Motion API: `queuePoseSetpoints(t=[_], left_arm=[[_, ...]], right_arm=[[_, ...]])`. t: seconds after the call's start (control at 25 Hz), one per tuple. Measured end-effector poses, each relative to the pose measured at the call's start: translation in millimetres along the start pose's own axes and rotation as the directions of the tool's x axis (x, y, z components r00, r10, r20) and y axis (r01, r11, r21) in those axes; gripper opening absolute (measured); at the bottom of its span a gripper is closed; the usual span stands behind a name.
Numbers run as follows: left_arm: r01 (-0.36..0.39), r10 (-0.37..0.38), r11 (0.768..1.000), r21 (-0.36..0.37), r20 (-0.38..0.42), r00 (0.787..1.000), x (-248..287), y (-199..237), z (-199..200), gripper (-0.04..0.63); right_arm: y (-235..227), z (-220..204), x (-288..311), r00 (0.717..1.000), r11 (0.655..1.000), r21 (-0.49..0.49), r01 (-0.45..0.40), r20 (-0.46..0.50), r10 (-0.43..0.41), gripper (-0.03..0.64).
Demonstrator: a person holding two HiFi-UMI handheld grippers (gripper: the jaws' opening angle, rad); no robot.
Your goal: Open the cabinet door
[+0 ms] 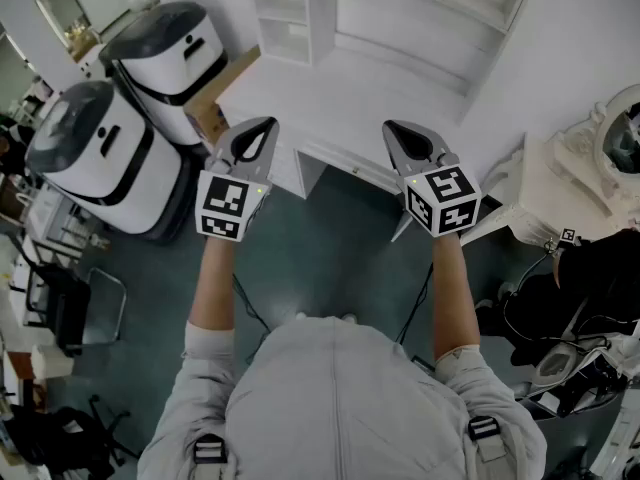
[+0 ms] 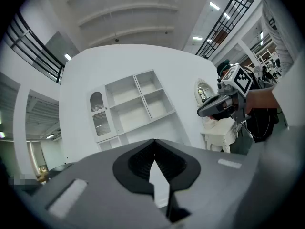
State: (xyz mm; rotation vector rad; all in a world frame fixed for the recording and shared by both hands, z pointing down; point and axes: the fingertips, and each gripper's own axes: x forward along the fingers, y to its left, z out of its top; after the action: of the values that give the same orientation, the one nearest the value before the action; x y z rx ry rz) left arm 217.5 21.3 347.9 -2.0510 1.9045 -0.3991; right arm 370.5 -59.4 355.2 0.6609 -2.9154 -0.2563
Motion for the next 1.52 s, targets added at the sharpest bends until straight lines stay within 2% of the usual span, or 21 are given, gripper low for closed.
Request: queuePoseSetpoints(t=[0.24,0.4,0.6,0.88,1.08,1.36,1.52], left_arm=[[-0.015,0.015,1.000,-0.017,-0.013,1.000,2,-21,0,0.018],[-0.015,0.015,0.999,-0.033,-0.028,1.000,-4,-28,-5,0.018],[-0.035,0.034,0.999,-0.041,-0.040,0.999,19,-25,-9,0.018],[-0.027,0.025,0.999,-0.039,-0.033,0.999,18,-19,-19,0.018],[-0.015,0.014,0.999,-0.041,-0.019,1.000,46,9,-33,0.018],[0.003,-0.004,1.000,0.027,0.044,0.999,104,88,-26,0.018],[0.029,-0.031,0.999,0.036,0.065,0.997,133,129,-30,0.018]], right_arm=[[-13,-8,-19,1.000,1.000,0.000,0.002,0.000,-0.002,0.000],[-11,-13,-24,1.000,0.999,0.050,-0.014,0.019,0.013,0.002],[-35,-27,-10,0.999,0.998,0.062,-0.023,-0.023,0.024,0.002],[-16,-23,-8,0.996,0.985,0.148,-0.093,0.030,0.090,0.000],[-28,-18,28,0.996,0.989,0.124,-0.081,0.043,0.077,0.000],[-59,18,110,0.995,0.992,0.119,-0.038,0.095,0.027,0.000],[-68,36,158,0.995,0.994,0.102,-0.027,0.099,0.016,0.000]])
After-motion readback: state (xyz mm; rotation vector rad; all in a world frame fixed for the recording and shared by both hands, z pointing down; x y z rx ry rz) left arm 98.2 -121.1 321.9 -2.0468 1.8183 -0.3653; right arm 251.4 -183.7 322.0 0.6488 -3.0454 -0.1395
